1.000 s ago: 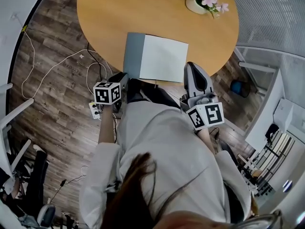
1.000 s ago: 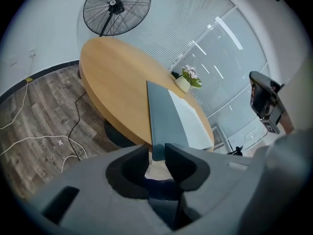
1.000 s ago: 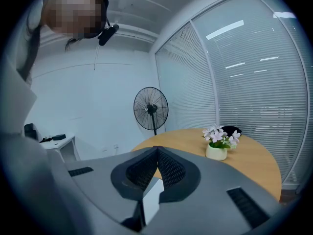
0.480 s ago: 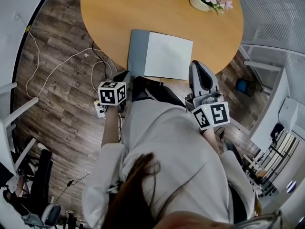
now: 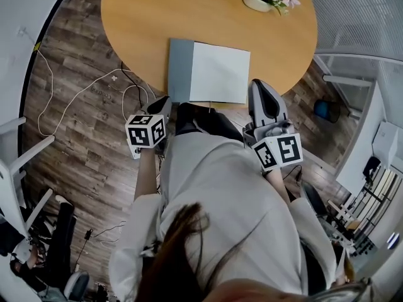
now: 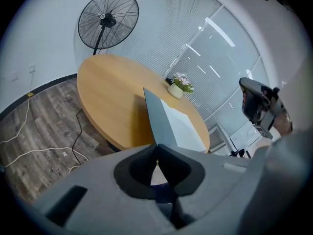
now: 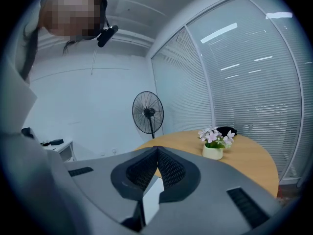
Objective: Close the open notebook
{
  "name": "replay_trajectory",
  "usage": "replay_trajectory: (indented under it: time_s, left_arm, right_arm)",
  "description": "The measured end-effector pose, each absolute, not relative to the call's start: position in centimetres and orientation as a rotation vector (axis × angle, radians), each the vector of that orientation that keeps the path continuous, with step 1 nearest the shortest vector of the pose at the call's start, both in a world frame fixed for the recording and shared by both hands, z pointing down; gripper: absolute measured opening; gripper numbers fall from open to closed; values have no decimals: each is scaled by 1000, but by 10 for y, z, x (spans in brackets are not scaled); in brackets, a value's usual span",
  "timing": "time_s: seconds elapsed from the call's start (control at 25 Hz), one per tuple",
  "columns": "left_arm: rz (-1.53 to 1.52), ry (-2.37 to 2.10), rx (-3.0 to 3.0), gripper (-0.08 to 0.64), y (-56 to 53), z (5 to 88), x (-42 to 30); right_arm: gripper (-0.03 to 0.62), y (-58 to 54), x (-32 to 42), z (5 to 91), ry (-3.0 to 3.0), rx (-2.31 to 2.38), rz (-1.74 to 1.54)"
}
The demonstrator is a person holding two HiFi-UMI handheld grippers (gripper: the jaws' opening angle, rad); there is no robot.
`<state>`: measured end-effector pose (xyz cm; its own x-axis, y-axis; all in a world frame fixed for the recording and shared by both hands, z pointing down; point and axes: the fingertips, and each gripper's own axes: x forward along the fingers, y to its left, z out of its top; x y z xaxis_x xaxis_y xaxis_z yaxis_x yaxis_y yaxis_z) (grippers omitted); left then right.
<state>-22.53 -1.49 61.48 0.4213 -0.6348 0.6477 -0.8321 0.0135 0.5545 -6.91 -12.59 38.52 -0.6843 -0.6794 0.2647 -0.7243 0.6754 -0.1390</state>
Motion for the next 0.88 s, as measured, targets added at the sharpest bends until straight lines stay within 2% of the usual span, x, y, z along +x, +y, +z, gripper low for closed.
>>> replay_trajectory:
  time_s: [0.88]
  left_arm:
    - [288, -1380, 1745, 23, -19, 568, -203]
  right_arm:
    - [3, -130, -15, 371, -2738, 1221, 379]
